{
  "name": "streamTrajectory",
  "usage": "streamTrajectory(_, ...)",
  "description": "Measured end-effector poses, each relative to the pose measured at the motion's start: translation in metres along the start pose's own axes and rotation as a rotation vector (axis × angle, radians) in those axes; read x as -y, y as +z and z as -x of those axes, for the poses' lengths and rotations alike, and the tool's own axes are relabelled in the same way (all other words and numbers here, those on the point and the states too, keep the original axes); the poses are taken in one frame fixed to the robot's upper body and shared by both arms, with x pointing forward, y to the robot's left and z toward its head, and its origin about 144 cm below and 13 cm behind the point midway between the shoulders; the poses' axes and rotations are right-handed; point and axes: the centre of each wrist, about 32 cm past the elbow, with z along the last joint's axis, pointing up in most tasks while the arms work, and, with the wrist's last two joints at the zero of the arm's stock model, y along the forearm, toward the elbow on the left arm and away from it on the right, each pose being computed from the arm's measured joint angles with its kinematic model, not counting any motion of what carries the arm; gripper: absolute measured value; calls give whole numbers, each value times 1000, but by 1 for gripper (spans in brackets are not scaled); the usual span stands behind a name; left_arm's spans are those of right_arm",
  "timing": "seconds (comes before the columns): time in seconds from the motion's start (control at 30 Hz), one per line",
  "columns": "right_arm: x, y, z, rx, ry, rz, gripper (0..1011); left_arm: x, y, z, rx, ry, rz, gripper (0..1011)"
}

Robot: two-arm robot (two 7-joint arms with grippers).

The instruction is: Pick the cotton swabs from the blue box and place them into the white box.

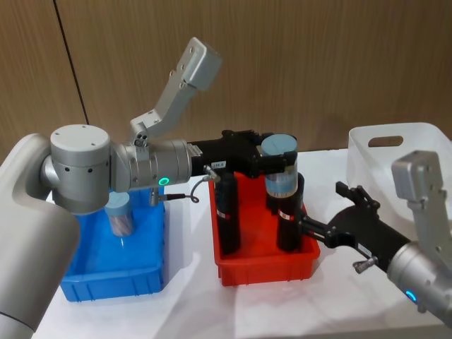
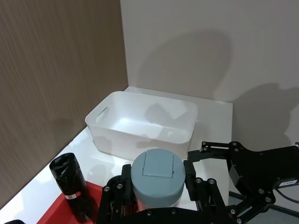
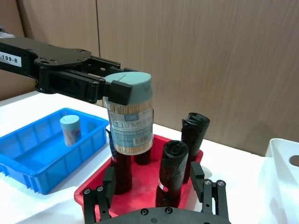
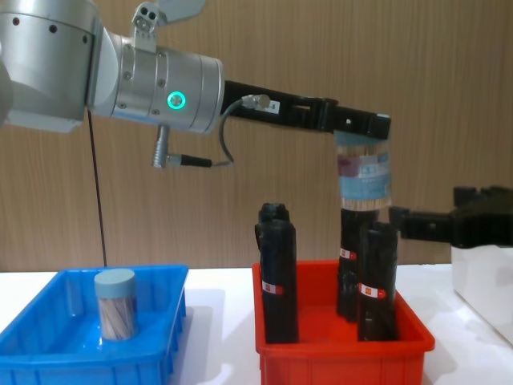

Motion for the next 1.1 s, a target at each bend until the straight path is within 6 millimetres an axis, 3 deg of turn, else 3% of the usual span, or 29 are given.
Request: streamTrajectory(1.1,-40,26,-24,-120,100,52,1002,1,2,-1,0,-5,-2,669)
